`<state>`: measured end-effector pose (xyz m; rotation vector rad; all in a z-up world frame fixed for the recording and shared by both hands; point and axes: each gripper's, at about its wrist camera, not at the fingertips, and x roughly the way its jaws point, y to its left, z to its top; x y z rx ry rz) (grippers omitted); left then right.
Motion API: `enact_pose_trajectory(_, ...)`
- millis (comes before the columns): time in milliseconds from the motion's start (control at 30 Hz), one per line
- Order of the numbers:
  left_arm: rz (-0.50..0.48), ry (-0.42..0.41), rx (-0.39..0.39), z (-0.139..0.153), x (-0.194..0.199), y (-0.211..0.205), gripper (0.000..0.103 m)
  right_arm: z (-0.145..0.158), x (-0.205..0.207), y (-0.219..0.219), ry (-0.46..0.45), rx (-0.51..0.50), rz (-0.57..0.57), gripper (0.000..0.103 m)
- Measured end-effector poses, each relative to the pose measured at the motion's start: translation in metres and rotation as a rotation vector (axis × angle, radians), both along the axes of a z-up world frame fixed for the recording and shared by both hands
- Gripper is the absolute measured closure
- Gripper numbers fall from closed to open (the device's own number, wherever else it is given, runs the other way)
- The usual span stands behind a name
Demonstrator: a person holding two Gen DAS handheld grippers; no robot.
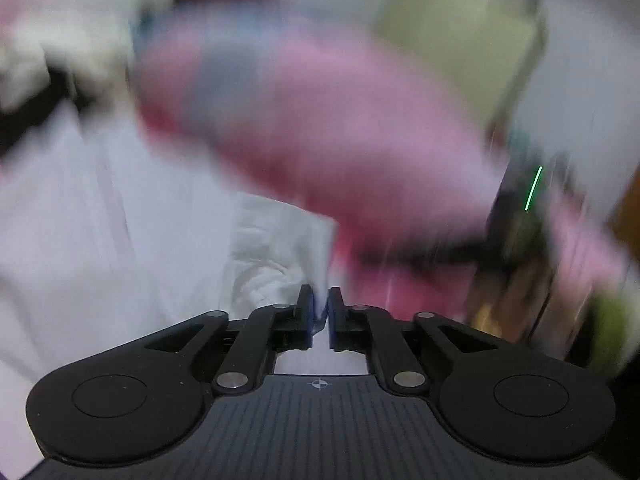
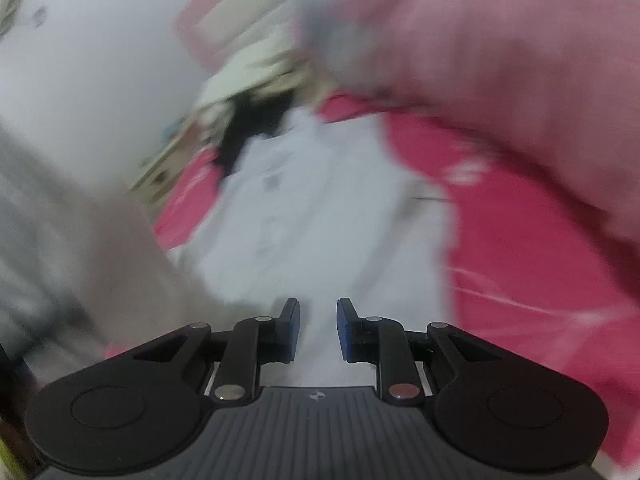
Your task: Fold clothes
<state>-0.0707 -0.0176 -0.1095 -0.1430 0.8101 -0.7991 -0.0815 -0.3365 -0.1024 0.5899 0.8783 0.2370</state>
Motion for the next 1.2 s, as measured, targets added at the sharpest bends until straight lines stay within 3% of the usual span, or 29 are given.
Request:
enact_pose_trajectory(67, -0.047, 0.094, 0.088, -0.033, -0.011, -0.011, 0.089, -0.014, -0.013, -0.018, 0.048, 0.003, -0.058, 0.080)
enact_pose_trajectory(133, -0.054, 0.114, 0.117, -0.042, -0.021, -0.010, 0.080, -0.025, -0.021, -0.027, 0.077, 0.024, -0.080, 0.080)
enact_pose_trajectory(200, -0.051, 0.114, 0.113, -0.038, -0.029, -0.006, 0.070, -0.032, -0.023, -0.032, 0.097, 0.048, -0.079, 0.080)
enact_pose_trajectory(300, -0.041, 0.125, 0.099, -0.027, -0.034, -0.001, 0.068, -0.035, -0.016, -0.027, 0.105, 0.067, -0.029, 0.078)
enact_pose_trajectory(467, -0.031, 0.207, 0.063, -0.025, -0.026, 0.005, 0.064, -0.022, -0.006, -0.002, 0.081, 0.048, 0.099, 0.063)
enact_pose_trajectory(600, 0.053, 0.313, 0.004, -0.039, -0.016, 0.009, 0.064, -0.019, 0.007, 0.027, 0.069, -0.024, 0.203, 0.063)
enact_pose_trajectory(767, 0.185, 0.459, -0.070, -0.056, -0.001, 0.016, 0.064, -0.038, 0.014, 0.074, 0.076, -0.208, 0.432, 0.063)
enact_pose_trajectory(1000, 0.218, 0.514, -0.133, -0.066, 0.006, 0.015, 0.066, -0.035, 0.016, 0.088, 0.065, -0.233, 0.521, 0.063)
enact_pose_trajectory(1200, 0.240, 0.514, -0.109, -0.068, 0.008, 0.011, 0.078, -0.028, 0.012, 0.103, 0.013, -0.326, 0.610, 0.063)
